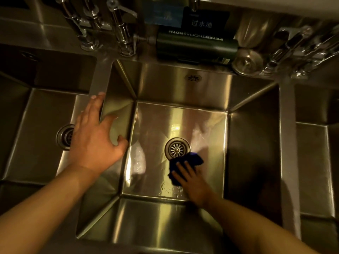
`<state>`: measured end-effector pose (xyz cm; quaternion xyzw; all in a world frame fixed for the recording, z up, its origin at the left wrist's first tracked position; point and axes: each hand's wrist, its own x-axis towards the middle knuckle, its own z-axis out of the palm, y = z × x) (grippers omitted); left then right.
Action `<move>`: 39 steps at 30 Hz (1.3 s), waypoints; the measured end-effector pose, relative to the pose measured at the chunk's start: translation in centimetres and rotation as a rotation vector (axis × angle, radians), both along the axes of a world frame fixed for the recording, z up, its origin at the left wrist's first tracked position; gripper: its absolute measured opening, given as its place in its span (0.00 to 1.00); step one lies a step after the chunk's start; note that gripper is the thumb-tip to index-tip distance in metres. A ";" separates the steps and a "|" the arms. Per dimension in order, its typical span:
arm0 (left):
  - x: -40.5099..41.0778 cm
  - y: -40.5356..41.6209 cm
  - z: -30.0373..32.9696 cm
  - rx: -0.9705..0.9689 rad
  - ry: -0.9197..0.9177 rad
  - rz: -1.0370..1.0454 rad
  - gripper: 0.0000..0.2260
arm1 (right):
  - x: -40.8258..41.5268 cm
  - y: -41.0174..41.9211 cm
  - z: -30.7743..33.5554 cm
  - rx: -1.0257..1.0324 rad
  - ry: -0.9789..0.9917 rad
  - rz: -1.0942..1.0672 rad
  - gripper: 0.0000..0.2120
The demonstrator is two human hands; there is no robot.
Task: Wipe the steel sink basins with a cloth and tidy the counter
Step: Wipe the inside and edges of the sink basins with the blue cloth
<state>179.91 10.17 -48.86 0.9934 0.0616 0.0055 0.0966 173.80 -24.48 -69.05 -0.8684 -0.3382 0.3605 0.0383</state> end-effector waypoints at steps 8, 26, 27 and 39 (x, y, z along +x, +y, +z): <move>0.1 0.0 -0.1 -0.016 0.005 0.002 0.27 | -0.5 14.2 -0.6 0.158 0.010 0.413 0.29; -0.3 0.0 0.3 -0.066 -0.025 -0.036 0.27 | 4.5 -5.9 1.8 -0.321 -0.021 -0.113 0.39; -0.3 0.0 0.4 -0.070 -0.029 -0.035 0.27 | 5.6 -5.9 1.9 -0.321 -0.037 -0.200 0.39; -0.2 0.0 0.2 -0.072 -0.027 -0.015 0.26 | 16.9 6.8 -0.2 -0.036 -0.171 -0.595 0.34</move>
